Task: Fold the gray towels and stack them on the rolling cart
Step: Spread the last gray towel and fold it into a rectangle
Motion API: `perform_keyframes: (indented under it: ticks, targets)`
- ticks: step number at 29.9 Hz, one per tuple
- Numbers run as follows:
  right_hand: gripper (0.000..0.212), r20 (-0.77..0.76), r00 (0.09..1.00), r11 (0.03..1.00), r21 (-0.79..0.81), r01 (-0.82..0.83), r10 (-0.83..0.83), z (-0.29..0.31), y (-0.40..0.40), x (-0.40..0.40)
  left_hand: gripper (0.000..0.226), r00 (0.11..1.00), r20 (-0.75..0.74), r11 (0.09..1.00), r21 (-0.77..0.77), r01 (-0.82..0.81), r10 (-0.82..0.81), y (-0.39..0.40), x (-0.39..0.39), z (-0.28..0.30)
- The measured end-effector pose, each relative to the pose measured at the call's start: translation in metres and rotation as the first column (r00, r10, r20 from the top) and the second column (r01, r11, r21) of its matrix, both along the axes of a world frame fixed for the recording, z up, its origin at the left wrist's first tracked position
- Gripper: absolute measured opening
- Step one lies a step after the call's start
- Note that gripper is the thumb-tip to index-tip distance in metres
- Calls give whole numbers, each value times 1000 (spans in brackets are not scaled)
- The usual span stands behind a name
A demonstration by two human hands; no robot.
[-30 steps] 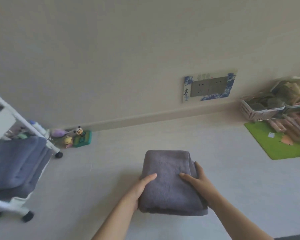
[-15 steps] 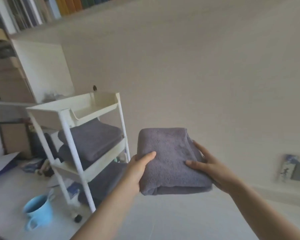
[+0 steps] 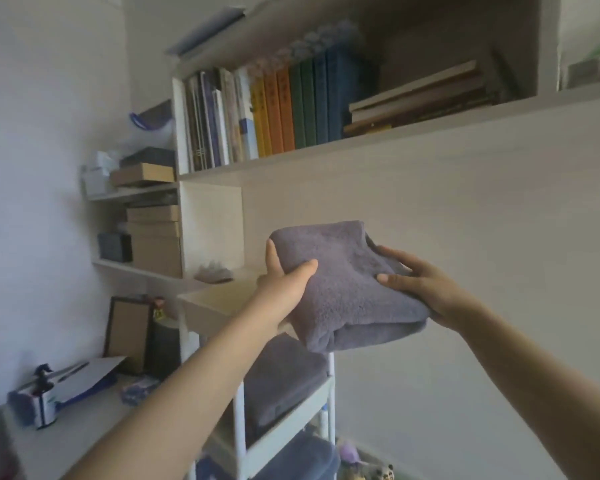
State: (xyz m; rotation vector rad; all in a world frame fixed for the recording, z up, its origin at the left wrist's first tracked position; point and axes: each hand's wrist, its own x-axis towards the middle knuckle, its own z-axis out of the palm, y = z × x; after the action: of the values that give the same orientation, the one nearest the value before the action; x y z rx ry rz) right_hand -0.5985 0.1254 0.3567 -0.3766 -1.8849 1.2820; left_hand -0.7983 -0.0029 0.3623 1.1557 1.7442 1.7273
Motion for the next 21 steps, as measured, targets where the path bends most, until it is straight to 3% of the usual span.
perform_keyframes:
  ticks: [2,7,12,14,16,18,21]
  targets:
    - [63,29,998,998,33,-51,50,19,21,-34,110,997,-48,996,-54,-71,68,6,-26,16]
    - [70,152,985,993,73,-89,77,34,62,-95,108,994,27,989,-104,-103,106,22,-73,21]
    - [60,263,958,985,102,-141,110,29,92,-156,113,980,-76,950,-241,-196,183,34,-110,8]
    - [44,308,946,982,123,-142,99,24,98,-172,105,989,-45,951,-272,-148,142,32,-123,4]
    - [36,344,935,979,144,-142,85,17,106,-185,80,991,-66,940,-315,-130,115,31,-128,2]
    - [34,363,930,976,180,-123,50,11,110,-192,65,976,-189,912,-372,-174,109,31,-130,1]
    - [28,465,883,926,358,-118,-67,12,110,-202,67,866,-497,815,-478,-328,57,30,-135,6]
